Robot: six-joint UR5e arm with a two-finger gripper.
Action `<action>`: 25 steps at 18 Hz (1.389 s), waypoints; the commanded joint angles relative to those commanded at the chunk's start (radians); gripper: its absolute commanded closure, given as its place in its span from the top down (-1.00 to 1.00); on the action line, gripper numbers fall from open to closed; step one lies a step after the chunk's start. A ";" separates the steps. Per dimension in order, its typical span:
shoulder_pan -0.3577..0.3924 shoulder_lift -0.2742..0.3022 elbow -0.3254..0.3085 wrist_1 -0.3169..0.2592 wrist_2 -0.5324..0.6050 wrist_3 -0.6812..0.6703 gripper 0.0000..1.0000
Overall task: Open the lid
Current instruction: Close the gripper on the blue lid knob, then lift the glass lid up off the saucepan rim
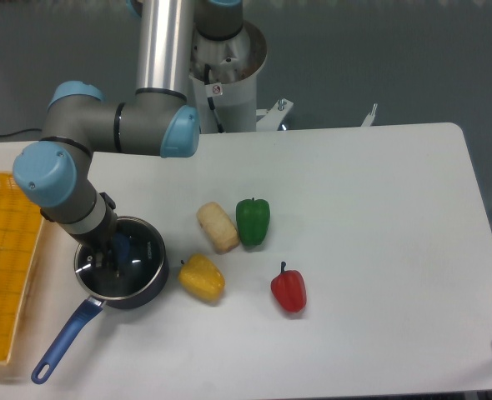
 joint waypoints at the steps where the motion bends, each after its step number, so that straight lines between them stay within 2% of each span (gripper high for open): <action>1: 0.000 0.000 0.000 0.000 0.000 -0.002 0.65; 3: 0.000 0.000 0.000 0.000 0.002 -0.011 0.52; 6: 0.000 0.000 0.002 0.000 0.000 -0.020 0.50; 9: 0.000 0.000 0.002 0.000 0.000 -0.020 0.38; 12: 0.000 0.002 0.003 0.000 0.000 -0.020 0.19; 19: 0.002 0.012 0.003 -0.002 -0.002 -0.018 0.14; 25: 0.026 0.055 -0.002 -0.009 -0.008 -0.008 0.14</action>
